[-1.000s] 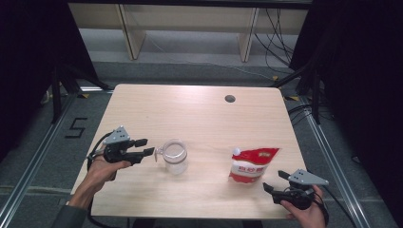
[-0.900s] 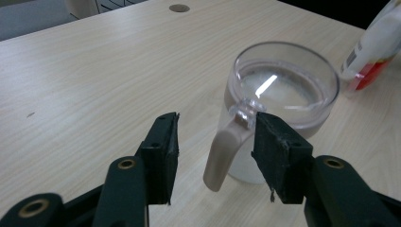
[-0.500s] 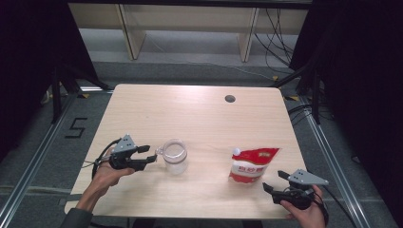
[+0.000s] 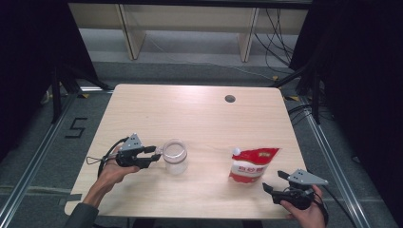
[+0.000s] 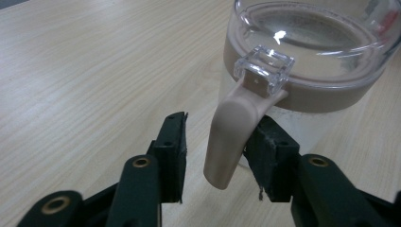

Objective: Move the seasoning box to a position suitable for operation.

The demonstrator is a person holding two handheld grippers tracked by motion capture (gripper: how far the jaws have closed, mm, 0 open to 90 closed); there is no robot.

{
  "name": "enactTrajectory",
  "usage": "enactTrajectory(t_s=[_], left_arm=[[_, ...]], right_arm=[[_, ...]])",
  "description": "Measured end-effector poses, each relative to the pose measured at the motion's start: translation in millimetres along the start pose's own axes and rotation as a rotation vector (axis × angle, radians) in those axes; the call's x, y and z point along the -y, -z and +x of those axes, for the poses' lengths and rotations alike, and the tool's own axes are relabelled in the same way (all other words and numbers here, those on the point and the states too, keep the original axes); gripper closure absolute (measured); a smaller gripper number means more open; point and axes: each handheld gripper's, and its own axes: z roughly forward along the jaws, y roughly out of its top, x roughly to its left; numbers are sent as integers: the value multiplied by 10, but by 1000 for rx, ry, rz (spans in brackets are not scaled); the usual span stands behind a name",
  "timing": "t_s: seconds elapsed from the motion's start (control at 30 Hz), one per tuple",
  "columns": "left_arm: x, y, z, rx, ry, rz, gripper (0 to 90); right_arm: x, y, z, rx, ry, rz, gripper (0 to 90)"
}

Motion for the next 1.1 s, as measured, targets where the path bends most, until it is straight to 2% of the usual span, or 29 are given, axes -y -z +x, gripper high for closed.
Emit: enactTrajectory(t_s=[0.07,0.1,0.13,0.23,0.27,0.4,0.5,0.53,0.63,0.67,0.9,0.97,1.1], left_arm=[[3,-11,-10,-1,12,-6,600],[4,-17,-11,0,14,-10,637],[-3,-7,-11,15,-2,5,662],[-4,-15,-37,15,-5,-1,719],[-7,-11,-38,10,-18,4,722],[-7,-13,-71,-2,-3,9,726],[-13,-13,-89,-2,-7,10,726],[-18,-14,-127,-8,26,15,722],[-28,-22,-173,-16,32,17,723],[-44,-30,-224,-17,36,32,723],[-82,-63,-301,-33,28,45,723],[-89,-77,-321,-38,39,41,723],[-114,-107,-345,-36,24,48,723]], right_arm=[[0,0,0,0,0,0,226],[0,0,-2,-1,1,-1,225],[0,0,-1,-1,0,0,226],[-2,3,-8,0,11,-1,226],[-2,6,1,-6,-4,10,226],[-2,4,-6,-3,6,3,226],[-3,4,-5,-3,5,3,226],[-2,9,4,-5,-4,12,226],[-4,11,0,-1,6,10,226],[-3,7,-7,1,14,5,226],[-2,6,-8,2,15,6,226],[-3,5,-7,1,12,6,226],[-3,2,-4,2,12,1,226]])
